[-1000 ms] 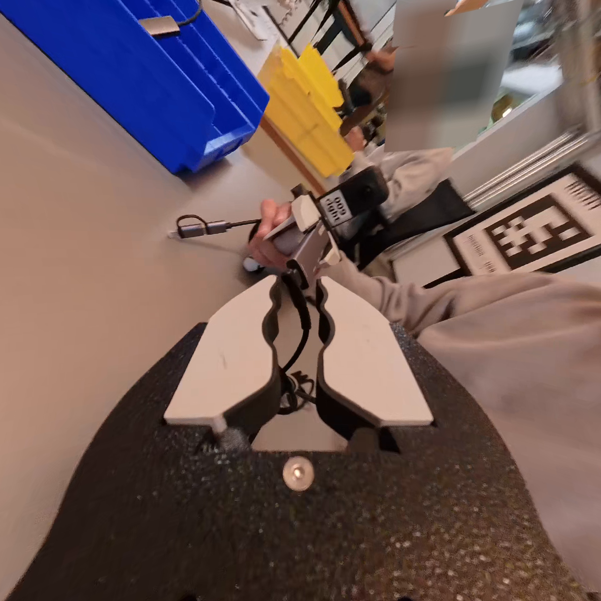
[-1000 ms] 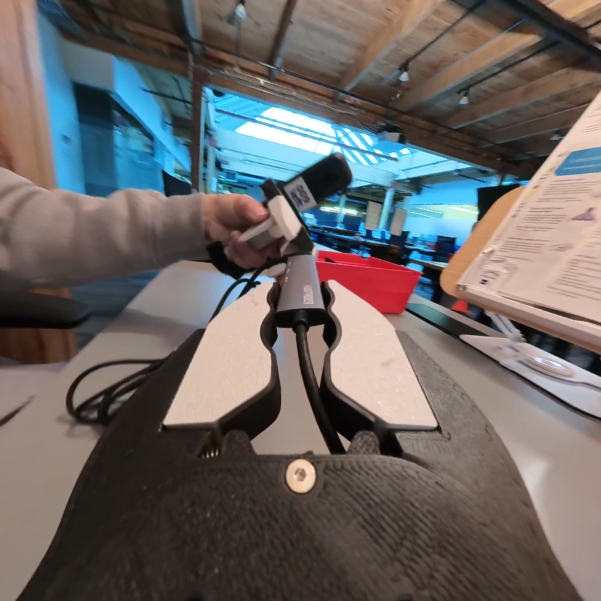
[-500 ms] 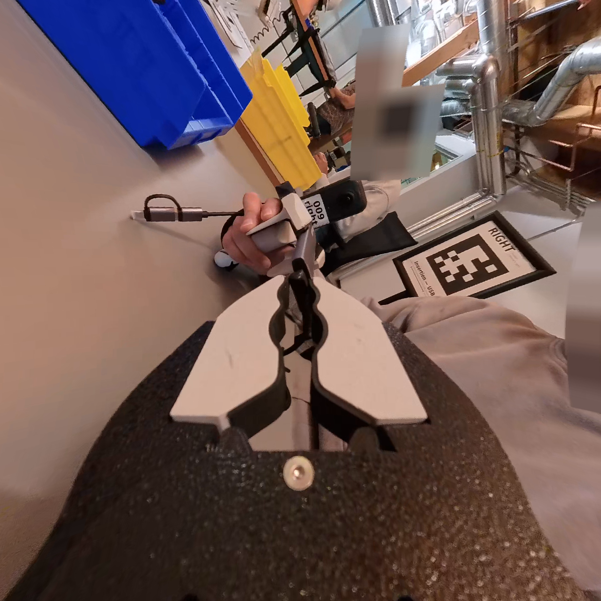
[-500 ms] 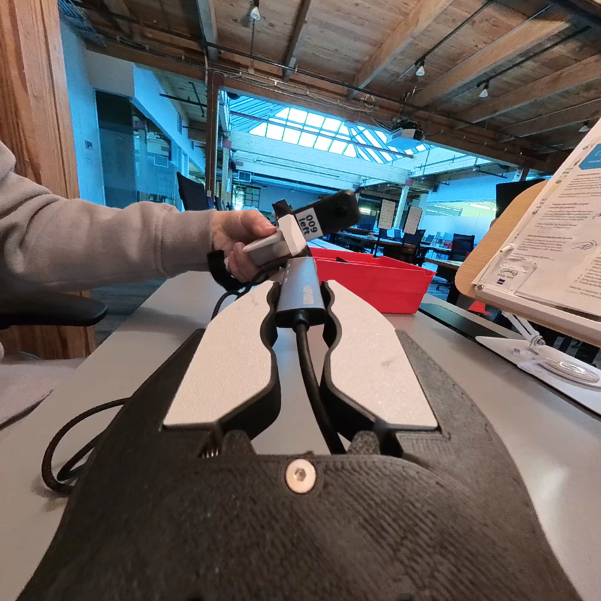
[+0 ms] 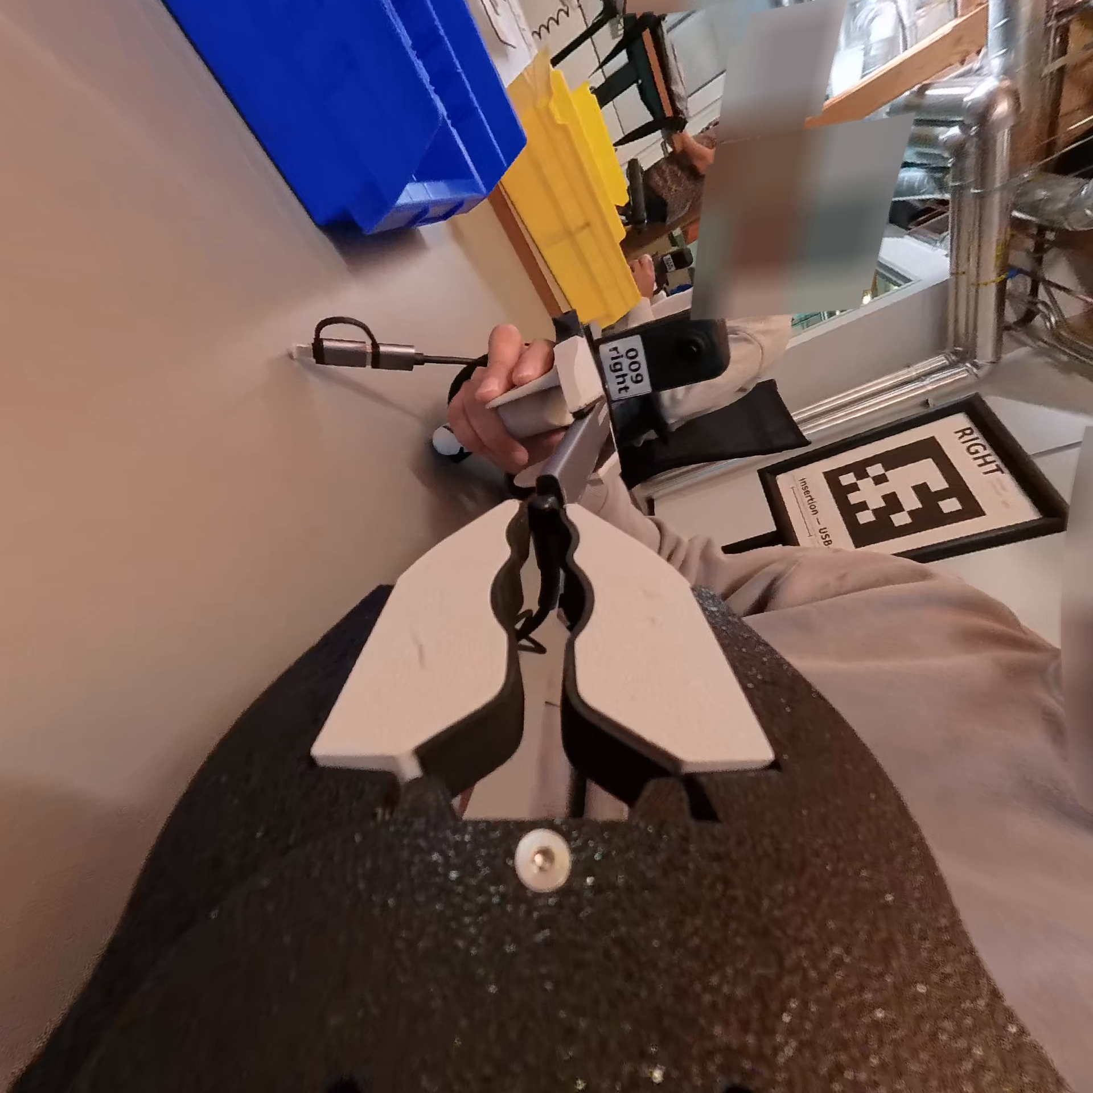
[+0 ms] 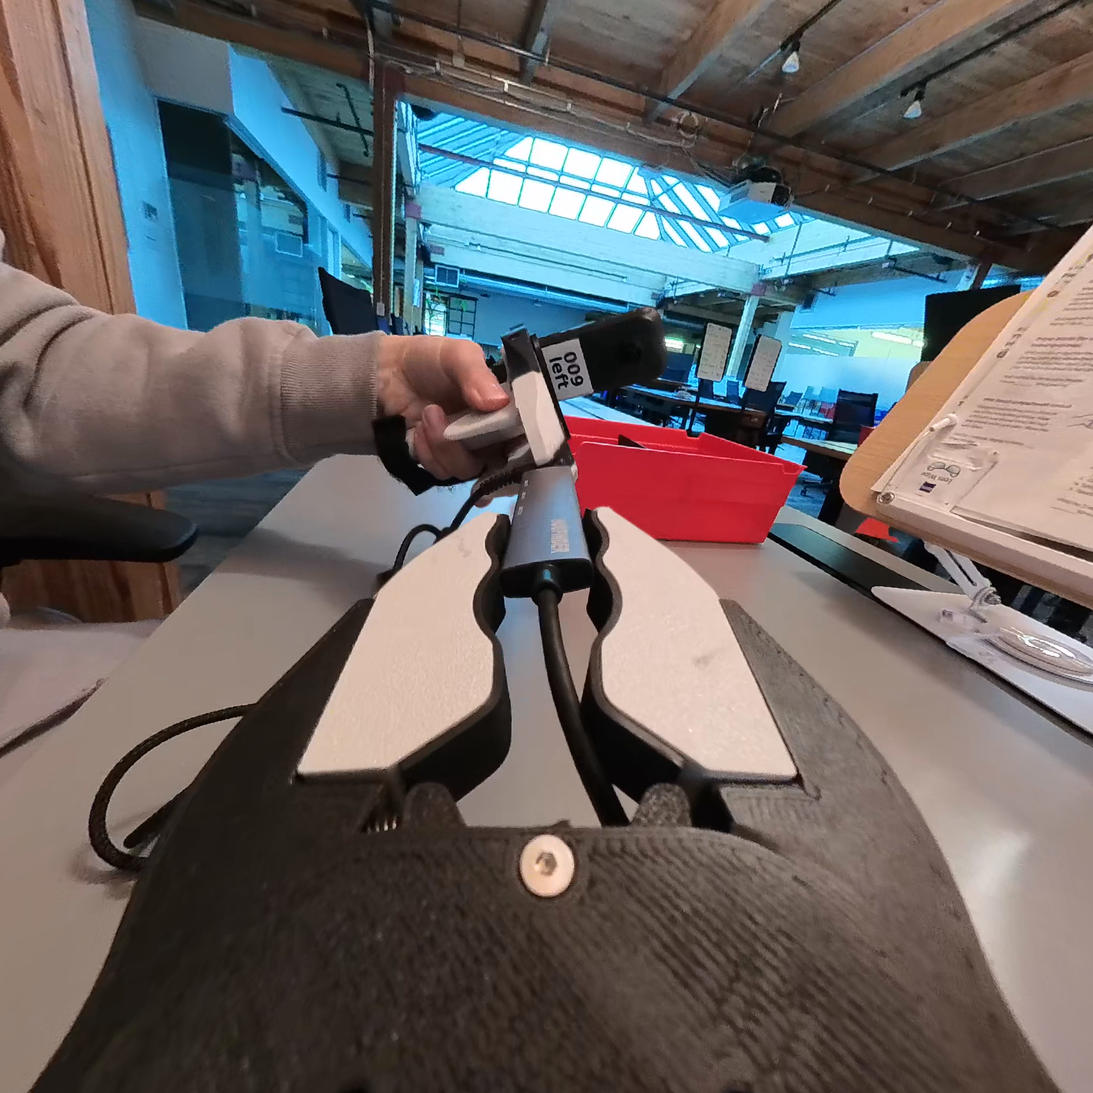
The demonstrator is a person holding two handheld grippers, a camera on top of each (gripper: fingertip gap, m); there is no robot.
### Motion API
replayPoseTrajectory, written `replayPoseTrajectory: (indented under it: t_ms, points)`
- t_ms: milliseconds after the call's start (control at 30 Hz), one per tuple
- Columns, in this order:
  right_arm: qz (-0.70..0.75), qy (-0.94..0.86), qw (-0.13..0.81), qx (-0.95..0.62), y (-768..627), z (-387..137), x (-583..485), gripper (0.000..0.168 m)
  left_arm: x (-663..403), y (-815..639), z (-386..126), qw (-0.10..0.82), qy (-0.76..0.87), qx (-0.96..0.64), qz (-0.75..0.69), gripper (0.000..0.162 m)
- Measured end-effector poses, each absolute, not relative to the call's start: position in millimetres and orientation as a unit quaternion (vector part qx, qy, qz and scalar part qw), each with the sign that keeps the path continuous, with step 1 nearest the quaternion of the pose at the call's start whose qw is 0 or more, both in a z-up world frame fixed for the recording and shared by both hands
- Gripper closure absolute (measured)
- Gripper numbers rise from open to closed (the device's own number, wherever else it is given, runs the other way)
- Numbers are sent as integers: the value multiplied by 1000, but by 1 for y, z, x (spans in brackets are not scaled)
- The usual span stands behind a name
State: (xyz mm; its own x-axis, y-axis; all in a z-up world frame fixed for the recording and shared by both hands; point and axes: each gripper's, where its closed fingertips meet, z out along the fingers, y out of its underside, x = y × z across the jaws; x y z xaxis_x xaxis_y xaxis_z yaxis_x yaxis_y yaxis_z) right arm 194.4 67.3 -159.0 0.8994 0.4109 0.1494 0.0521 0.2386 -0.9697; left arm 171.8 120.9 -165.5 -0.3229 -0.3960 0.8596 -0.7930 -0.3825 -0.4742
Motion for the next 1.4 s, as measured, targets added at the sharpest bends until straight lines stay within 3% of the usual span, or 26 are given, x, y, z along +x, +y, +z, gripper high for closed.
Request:
replayPoseTrajectory:
  t_ms: [500, 833, 1067, 1333, 1400]
  points:
    - [85, -181, 771, -604, 68, -160, 199, 143, 182, 119, -166, 163, -482, 569, 646, 155]
    - [141, -187, 794, -561, 55, -150, 201, 143, 172, 112, -152, 144, -512, 539, 653, 154]
    - [159, -189, 795, -554, 52, -149, 201, 143, 168, 109, -151, 126, -533, 537, 642, 162]
    - [145, -162, 787, -578, 61, -152, 207, 143, 179, 119, -154, 60, -537, 554, 633, 162]
    - [117, -136, 782, -597, 69, -154, 213, 143, 187, 127, -155, 25, -537, 557, 633, 151]
